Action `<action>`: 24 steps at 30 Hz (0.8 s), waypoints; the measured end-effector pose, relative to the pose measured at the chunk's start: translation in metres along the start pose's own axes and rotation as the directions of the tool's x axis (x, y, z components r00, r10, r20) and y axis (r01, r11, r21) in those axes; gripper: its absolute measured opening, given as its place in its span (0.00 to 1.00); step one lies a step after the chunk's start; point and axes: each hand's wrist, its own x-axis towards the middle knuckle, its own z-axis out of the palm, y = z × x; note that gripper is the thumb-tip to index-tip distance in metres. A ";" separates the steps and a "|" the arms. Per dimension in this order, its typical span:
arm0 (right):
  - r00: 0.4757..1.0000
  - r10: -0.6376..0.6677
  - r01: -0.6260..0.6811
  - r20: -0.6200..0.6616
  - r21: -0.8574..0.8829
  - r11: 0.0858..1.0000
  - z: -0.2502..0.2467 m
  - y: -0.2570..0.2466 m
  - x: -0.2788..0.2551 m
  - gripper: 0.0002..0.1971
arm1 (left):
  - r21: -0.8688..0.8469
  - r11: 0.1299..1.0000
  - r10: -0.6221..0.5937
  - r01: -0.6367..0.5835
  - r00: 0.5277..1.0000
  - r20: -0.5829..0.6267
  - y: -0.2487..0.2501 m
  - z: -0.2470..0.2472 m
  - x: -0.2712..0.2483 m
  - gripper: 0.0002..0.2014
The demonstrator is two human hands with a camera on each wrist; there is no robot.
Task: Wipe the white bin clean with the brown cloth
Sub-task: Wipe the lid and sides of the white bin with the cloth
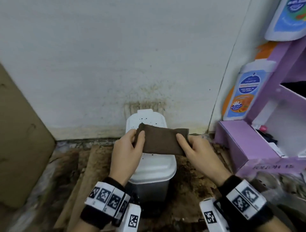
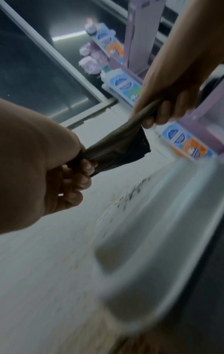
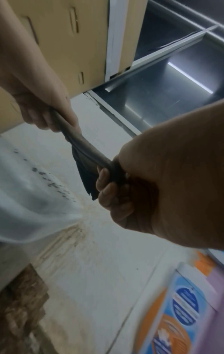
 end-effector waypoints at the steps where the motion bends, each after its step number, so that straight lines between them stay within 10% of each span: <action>1: 1.000 0.004 -0.004 0.011 0.003 1.000 0.010 -0.003 0.001 0.29 | 0.037 0.999 -0.001 0.002 1.000 -0.006 -0.010 -0.006 0.000 0.20; 11: 0.989 0.146 -0.140 -0.025 -0.476 0.869 0.049 -0.023 -0.033 0.29 | 0.486 0.858 0.110 -0.166 0.984 0.142 -0.039 -0.028 -0.001 0.09; 17: 0.987 -0.045 -0.071 -0.152 -0.676 0.733 0.045 -0.027 -0.029 0.27 | 0.604 0.729 0.224 -0.322 0.946 0.234 -0.047 -0.024 0.017 0.09; 21: 0.896 -0.370 0.440 0.245 -0.367 0.820 0.052 -0.024 0.008 0.30 | 0.544 0.766 0.205 -0.343 0.932 0.298 -0.050 -0.016 0.032 0.09; 24: 0.780 -0.425 0.564 0.459 -0.224 0.794 0.068 -0.015 0.018 0.35 | 0.495 0.813 0.174 -0.308 0.939 0.298 -0.052 -0.017 0.034 0.10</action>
